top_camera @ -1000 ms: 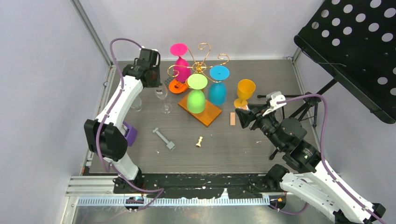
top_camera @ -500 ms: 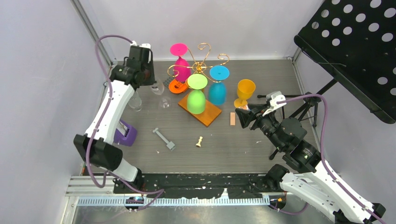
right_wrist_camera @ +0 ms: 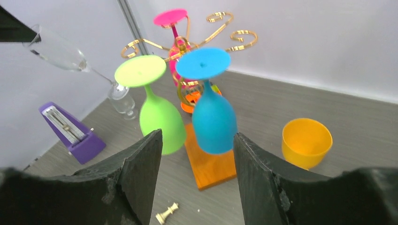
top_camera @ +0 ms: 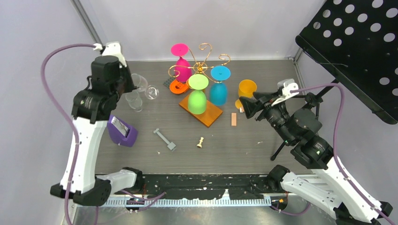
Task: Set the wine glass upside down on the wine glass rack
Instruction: Pick up the wine glass at the center of the board, then turn the wine glass upside down at the wine rack.
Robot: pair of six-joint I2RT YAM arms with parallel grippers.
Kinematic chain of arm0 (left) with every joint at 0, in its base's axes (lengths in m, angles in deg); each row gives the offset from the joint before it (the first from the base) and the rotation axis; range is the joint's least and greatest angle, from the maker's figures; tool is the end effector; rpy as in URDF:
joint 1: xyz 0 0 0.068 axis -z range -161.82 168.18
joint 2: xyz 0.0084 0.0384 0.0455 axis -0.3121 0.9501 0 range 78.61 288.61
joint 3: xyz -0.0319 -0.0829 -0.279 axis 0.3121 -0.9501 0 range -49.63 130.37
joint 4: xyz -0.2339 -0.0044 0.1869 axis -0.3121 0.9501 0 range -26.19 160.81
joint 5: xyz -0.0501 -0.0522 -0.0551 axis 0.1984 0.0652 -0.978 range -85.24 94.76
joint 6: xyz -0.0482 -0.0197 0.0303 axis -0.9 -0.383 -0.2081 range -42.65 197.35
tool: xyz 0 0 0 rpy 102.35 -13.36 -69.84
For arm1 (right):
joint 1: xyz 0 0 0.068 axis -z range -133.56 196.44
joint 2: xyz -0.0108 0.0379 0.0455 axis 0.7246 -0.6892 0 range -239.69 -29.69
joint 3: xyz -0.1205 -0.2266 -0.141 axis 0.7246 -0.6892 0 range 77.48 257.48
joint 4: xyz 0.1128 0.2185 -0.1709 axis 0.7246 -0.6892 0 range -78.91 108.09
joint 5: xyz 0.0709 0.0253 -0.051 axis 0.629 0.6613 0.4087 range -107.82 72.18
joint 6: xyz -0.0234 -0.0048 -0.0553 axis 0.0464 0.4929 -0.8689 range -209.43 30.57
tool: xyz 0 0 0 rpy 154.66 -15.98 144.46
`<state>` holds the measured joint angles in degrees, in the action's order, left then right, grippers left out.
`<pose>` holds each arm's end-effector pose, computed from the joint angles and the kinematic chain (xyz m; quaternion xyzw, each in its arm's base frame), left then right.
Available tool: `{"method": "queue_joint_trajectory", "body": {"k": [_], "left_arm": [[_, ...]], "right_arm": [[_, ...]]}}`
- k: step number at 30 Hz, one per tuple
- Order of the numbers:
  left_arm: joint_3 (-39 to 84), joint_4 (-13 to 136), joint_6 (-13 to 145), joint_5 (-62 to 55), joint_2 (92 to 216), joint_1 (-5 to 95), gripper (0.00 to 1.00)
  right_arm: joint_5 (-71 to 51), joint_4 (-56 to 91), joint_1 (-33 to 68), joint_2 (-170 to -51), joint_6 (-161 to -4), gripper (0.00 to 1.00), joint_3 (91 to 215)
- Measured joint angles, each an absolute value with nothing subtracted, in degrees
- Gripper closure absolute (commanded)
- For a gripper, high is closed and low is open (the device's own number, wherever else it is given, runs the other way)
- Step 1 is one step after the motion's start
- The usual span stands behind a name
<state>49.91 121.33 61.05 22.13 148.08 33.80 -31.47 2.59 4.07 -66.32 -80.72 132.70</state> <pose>0.2351 -0.0519 0.5211 -0.0834 0.8444 -0.0170 0.5289 0.1253 0.1000 0.4374 -0.1151 0.6786 0.2370 0.6856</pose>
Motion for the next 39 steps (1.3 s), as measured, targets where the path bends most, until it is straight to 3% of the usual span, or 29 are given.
{"method": "queue_joint_trajectory", "body": {"k": [20, 30, 39], "left_arm": [[46.9, 113.2, 59.1, 21.5, 119.2, 33.5, 1.0], [42.8, 104.9, 52.1, 6.8, 117.8, 33.4, 1.0], [40.9, 100.5, 48.9, 0.2, 117.8, 33.5, 1.0]], "right_arm": [[-8.3, -0.5, 4.1, -100.5, -71.0, 0.34, 176.5], [-2.1, -0.6, 2.0, -111.1, -63.7, 0.32, 182.5], [-2.1, -0.7, 0.2, -114.1, -61.8, 0.38, 183.5]]}}
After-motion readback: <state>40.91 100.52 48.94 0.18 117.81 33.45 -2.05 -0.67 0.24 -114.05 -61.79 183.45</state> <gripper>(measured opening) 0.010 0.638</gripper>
